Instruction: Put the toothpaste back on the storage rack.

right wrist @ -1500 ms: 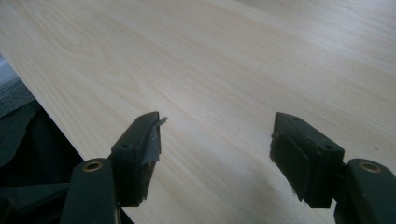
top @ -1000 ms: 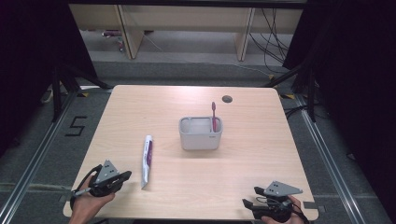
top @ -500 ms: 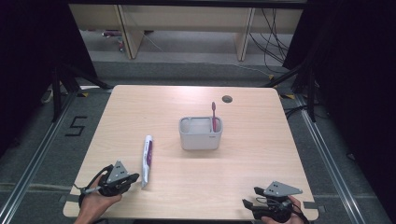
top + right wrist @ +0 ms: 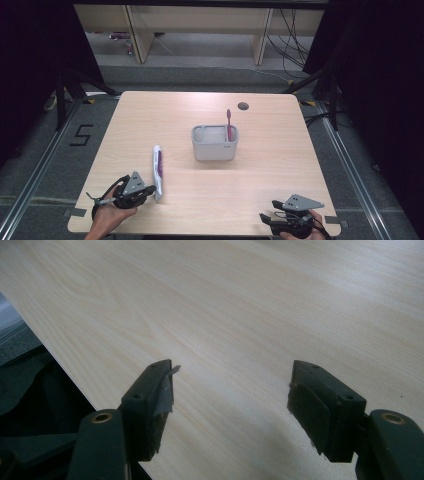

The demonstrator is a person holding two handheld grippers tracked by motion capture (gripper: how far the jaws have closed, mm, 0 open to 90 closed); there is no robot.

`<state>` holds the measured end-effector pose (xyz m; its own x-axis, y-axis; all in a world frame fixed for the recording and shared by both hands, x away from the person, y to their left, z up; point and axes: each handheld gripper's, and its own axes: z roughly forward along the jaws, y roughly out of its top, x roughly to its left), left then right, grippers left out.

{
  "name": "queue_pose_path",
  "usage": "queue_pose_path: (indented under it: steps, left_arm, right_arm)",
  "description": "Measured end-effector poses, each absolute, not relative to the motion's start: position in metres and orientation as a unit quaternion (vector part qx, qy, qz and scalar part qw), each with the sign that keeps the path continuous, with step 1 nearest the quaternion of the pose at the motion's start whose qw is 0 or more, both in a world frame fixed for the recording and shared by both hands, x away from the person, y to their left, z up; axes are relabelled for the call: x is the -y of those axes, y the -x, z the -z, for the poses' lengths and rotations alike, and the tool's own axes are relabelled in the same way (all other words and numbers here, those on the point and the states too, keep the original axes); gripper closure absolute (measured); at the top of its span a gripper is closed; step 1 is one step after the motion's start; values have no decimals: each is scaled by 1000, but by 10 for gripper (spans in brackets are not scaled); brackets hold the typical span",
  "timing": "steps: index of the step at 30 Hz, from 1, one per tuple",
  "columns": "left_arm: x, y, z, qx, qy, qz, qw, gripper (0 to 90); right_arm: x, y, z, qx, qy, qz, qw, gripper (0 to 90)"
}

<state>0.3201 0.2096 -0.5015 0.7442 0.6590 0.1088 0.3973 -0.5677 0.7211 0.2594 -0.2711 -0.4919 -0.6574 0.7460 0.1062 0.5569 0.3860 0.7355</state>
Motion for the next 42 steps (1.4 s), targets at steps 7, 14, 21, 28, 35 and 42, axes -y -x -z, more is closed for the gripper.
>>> queue_pose_path:
  steps: [7,14,21,28,35,42]
  left_arm:
    - [-195,-329,502,-293,-874,-182,343,895]
    - [-180,-336,503,-286,-877,-179,343,894]
    - [-166,-345,504,-275,-883,-175,338,894]
    - [-156,-353,503,-273,-883,-179,337,894]
    - [-149,-361,501,-272,-882,-178,341,893]
    - [-142,-372,499,-277,-879,-179,344,893]
  right_arm:
    - [271,-259,492,-822,-397,-389,120,351]
    - [272,-260,492,-822,-396,-390,123,350]
    - [271,-259,492,-821,-402,-389,118,351]
    - [271,-259,492,-821,-401,-389,118,350]
    - [271,-258,492,-823,-401,-385,116,351]
    - [271,-259,492,-824,-399,-385,116,350]
